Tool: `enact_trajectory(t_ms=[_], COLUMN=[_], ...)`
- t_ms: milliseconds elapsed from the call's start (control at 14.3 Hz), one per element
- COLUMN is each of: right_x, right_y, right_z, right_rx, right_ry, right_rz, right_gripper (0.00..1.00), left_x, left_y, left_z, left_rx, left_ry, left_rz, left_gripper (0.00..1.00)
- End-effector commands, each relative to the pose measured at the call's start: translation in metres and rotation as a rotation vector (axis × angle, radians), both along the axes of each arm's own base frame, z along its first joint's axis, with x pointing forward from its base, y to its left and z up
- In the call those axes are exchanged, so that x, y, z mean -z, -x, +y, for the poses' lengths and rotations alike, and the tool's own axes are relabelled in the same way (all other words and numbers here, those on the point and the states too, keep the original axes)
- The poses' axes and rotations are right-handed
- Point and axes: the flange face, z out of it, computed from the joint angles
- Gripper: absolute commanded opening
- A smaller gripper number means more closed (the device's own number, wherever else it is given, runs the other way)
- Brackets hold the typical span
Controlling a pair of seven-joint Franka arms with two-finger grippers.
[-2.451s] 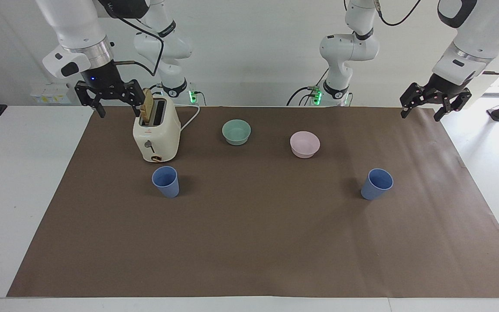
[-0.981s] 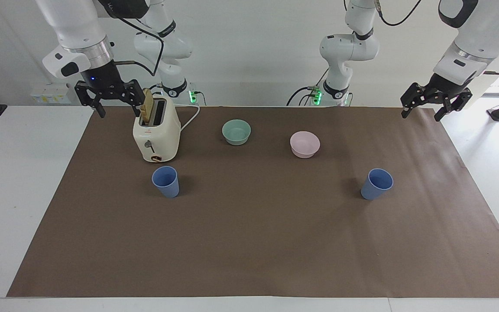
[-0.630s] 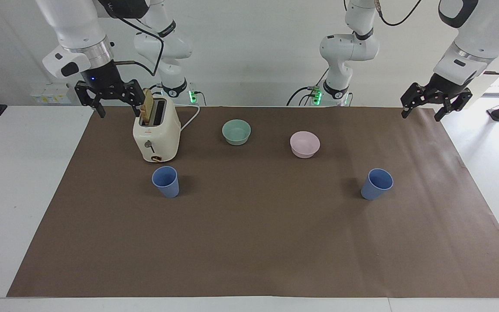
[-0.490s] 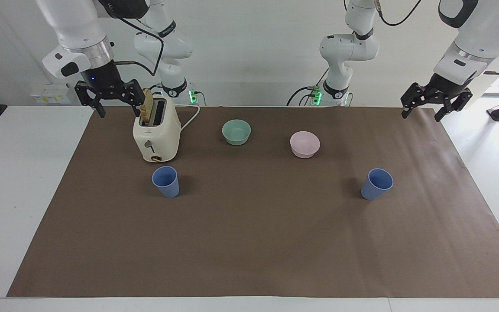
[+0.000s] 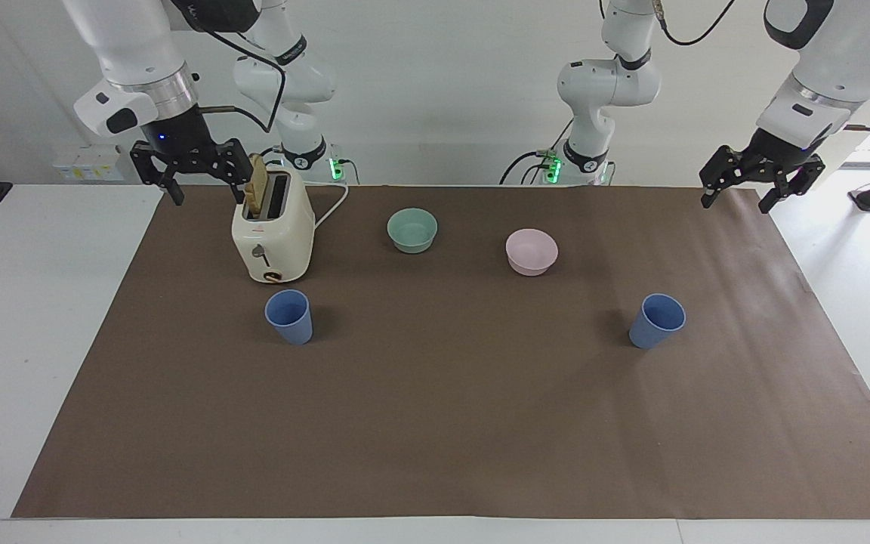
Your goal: Stack blue cups with both arms
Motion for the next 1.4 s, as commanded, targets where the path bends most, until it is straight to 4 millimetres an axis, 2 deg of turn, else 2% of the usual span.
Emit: enact_trajectory(t_ms=[0,70,280,700,840,981,1331], right_x=[-0.002,-0.002,-0.002,-0.002,-0.002,-0.002,-0.002], right_y=[0.000,0.000,0.000,0.000,0.000,0.000,0.000], right_z=[-0.002,-0.002,-0.002,-0.002,-0.002,-0.002,-0.002], right_rx=[0.013,0.013,0.013,0.013,0.013,0.013,0.013], right_ry=[-0.021,-0.021,-0.021,-0.021,-0.021,-0.021,-0.021], right_rz=[-0.008,-0.008,-0.008,-0.008,-0.008,-0.008,-0.008], right_gripper=[1.00,1.00,1.00,1.00,1.00,1.00,1.00], left_x=[0.010,0.011,0.037,0.091,0.117,0.134,0.182], left_y=[-0.002,-0.003,-0.007,-0.020,-0.029,-0.035,-0.036], left_z=[-0.001,-0.001,0.004,0.009,0.019,0.020,0.020], left_rx=[0.005,0.006,-0.005,0.000,-0.007,-0.011,-0.025], left_ry=[0.004,0.004,0.005,0.001,-0.004,-0.007,-0.010], left_rz=[-0.012,-0.017,-0.027,-0.071,-0.063,-0.055,-0.071], left_gripper=[1.00,1.00,1.00,1.00,1.00,1.00,1.00])
